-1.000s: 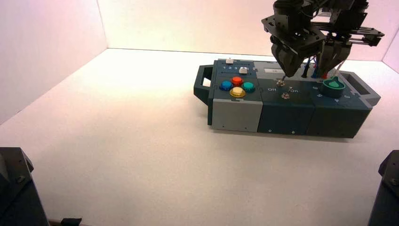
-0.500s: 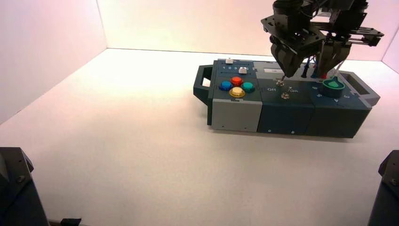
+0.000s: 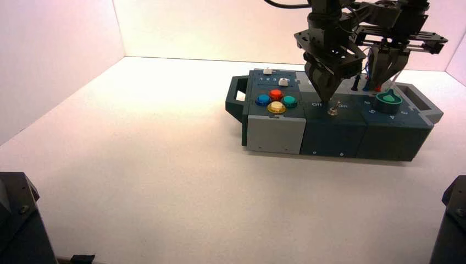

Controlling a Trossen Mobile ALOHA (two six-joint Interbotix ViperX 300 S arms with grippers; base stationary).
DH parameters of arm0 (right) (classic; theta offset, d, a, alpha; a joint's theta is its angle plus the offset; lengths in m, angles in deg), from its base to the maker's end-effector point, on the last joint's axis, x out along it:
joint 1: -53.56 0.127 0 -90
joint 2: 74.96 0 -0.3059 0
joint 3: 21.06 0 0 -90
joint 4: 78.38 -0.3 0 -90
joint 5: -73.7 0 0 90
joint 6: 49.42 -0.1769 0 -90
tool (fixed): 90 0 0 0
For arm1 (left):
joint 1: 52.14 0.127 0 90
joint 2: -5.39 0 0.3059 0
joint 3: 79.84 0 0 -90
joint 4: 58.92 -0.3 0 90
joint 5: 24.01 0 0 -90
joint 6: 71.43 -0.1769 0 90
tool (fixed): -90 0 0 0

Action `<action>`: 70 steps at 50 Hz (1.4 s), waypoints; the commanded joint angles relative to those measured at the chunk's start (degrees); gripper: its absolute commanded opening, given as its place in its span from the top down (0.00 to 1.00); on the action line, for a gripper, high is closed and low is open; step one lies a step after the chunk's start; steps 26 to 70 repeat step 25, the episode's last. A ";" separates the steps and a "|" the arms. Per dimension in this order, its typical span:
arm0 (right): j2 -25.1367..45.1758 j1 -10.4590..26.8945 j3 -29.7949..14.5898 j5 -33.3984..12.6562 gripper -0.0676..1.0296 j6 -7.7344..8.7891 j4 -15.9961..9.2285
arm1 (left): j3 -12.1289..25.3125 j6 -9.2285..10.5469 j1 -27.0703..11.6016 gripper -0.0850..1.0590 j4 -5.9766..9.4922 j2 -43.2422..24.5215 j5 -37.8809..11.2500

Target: Flip the top switch off with the left gripper.

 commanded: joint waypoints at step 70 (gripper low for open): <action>-0.53 6.86 -1.23 0.18 0.96 0.53 -0.62 | 3.69 1.93 0.53 0.95 -0.09 13.45 -1.32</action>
